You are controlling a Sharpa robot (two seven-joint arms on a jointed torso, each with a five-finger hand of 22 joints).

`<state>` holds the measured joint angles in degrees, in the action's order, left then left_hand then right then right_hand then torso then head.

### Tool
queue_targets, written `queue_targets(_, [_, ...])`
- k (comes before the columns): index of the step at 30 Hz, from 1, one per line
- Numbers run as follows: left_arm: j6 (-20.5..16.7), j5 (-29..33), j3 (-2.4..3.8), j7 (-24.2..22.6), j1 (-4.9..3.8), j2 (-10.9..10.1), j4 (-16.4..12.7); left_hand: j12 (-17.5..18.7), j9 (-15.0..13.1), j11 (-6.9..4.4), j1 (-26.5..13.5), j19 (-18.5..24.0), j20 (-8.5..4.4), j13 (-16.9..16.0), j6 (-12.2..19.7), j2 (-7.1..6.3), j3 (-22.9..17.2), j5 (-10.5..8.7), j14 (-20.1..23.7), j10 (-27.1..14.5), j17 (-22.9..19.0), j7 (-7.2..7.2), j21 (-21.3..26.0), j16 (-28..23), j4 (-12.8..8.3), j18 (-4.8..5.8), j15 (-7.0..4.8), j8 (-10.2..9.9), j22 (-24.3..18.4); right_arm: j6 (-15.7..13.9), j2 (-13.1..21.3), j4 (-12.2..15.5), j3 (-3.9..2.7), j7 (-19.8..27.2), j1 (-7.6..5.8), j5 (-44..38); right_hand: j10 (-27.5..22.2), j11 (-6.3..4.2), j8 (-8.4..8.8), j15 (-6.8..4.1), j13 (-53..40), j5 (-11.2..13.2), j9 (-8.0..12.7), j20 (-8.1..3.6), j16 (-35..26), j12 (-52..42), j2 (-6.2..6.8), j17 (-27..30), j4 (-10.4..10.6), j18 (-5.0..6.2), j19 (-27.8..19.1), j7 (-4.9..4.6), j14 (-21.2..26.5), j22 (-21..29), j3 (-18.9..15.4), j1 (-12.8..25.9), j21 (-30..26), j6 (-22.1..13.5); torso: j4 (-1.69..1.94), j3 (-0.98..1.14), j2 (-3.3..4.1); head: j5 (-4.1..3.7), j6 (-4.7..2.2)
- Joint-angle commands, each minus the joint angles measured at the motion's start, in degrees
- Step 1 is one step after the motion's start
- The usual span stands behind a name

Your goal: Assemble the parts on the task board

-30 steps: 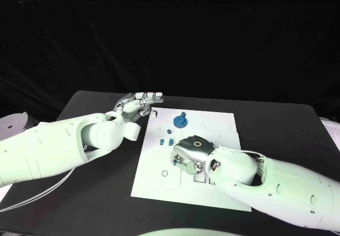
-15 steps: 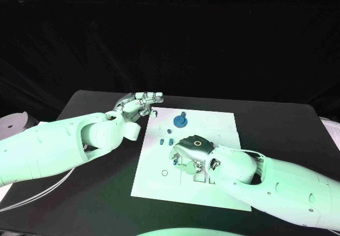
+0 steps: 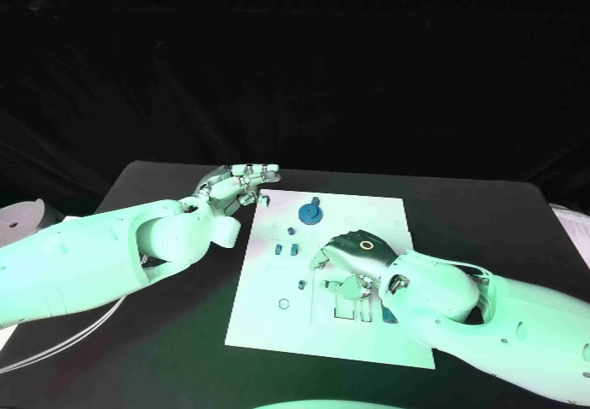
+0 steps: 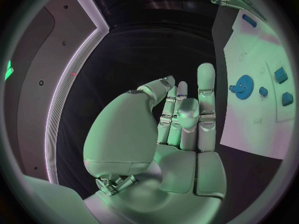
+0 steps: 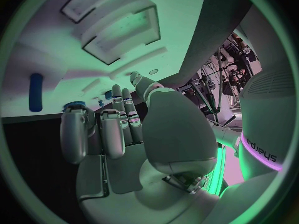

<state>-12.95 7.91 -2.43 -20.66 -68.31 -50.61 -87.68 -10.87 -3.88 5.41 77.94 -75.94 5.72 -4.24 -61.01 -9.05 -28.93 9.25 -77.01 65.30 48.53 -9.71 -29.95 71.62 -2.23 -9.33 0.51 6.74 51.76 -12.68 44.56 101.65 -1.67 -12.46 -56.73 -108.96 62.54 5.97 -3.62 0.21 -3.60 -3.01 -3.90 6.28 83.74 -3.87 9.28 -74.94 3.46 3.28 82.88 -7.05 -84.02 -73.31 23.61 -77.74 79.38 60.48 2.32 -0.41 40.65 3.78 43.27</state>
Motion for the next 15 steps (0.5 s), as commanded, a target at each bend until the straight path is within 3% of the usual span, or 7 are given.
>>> queue_targets(1, [1.3, 0.2, 0.02, -0.1, -0.02, 0.0, -0.1, -0.2, 0.0, 0.12, 0.2, 0.3, 0.0, 0.1, 0.6, 0.52, 0.1, 0.19, 0.5, -0.4, 0.0, -0.04, 0.4, -0.3, -0.1, -1.0, -0.13, -0.3, -0.1, -1.7, 2.1, 0.9, -0.42, -1.1, -1.03, 0.8, -0.2, -0.35, 0.03, 0.53, 0.0, 0.1, 0.0, 0.1, -0.3, -0.3, 0.74, -5.5, 0.0, 0.58, -0.3, 0.21, -3.9, 0.2, -0.6, -0.2, -0.3, -0.5, -0.06, -0.06, -0.04, -0.58, -0.46])
queue_targets(7, [1.5, 0.2, -0.01, 0.0, -0.02, -0.1, -0.2, -0.2, 0.0, 0.13, 0.2, 0.3, 0.01, 0.1, 0.6, 0.58, 0.1, 0.19, 0.5, -0.5, -0.1, -0.04, 0.4, -0.3, -0.2, -1.0, -0.11, -0.3, -0.1, -0.8, 7.4, 1.3, -0.88, -2.4, -3.69, 2.6, -0.7, -0.28, 0.08, 0.57, 0.0, 0.1, 0.1, 0.23, -0.7, -0.3, 1.07, -5.0, 0.2, 0.63, -0.4, 0.34, -3.8, 0.5, -1.8, -0.2, -0.5, -0.8, -0.15, -0.13, -0.03, -1.33, -0.92])
queue_targets(15, [1.7, 0.1, -0.09, 0.0, 0.06, 0.1, 0.0, -0.2, 0.0, 0.13, 0.2, 0.3, 0.01, 0.1, 0.6, 0.58, 0.1, 0.19, 0.5, -0.5, -0.1, -0.04, 0.4, -0.3, -0.2, -1.0, -0.11, -0.3, -0.1, 1.4, 10.3, 1.1, -0.93, -3.1, -4.38, 2.6, -1.1, -0.58, 0.07, 0.42, 0.0, 0.1, 0.1, 0.23, -0.9, -0.2, 1.29, -4.7, 0.5, 0.69, -0.5, 0.65, -3.7, 0.7, -3.0, -0.5, -0.7, -1.2, -0.33, -0.07, 0.0, -1.54, -1.21])
